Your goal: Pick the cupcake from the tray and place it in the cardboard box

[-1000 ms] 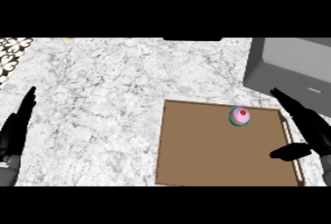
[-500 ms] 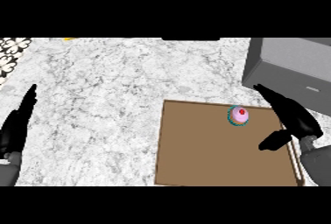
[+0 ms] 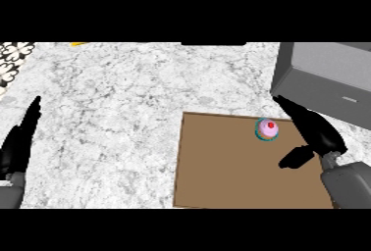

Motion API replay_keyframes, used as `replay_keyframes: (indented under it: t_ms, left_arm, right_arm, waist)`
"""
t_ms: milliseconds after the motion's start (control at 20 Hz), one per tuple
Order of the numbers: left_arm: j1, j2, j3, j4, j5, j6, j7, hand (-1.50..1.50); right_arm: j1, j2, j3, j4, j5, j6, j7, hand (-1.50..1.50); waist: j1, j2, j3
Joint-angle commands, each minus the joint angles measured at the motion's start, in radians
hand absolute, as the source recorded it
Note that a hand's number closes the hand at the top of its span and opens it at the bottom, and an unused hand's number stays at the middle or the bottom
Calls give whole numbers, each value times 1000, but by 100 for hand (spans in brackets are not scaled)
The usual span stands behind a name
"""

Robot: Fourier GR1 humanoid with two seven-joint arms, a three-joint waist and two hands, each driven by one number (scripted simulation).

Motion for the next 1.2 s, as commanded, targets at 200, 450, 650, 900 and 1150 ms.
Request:
replay_keyframes:
  t_ms: [200, 450, 650, 900, 1150]
  left_arm:
    - [-18, -44, 45, 5, -54, -23, 1, 0]
    - [-57, -46, 87, 73, -54, -75, -22, 0]
    - [25, -30, 80, -84, -60, -97, 44, 0]
    - [8, -83, 84, -40, -98, -67, 19, 0]
    - [23, -105, 104, -40, -122, -78, -9, 0]
  right_arm:
    - [36, 59, -32, -52, 47, 52, -84, -150]
    - [47, 125, -12, -100, 102, 70, -48, -150]
    - [7, 168, 18, -63, 162, 109, 70, -150]
    - [-5, 156, -57, 75, 179, 100, 5, -150]
    - [-109, 237, -88, 166, 240, 61, 43, 150]
  waist:
    - [-2, 0, 0]
    - [-3, 1, 0]
    - [4, 0, 0]
    - [2, 1, 0]
    - [3, 1, 0]
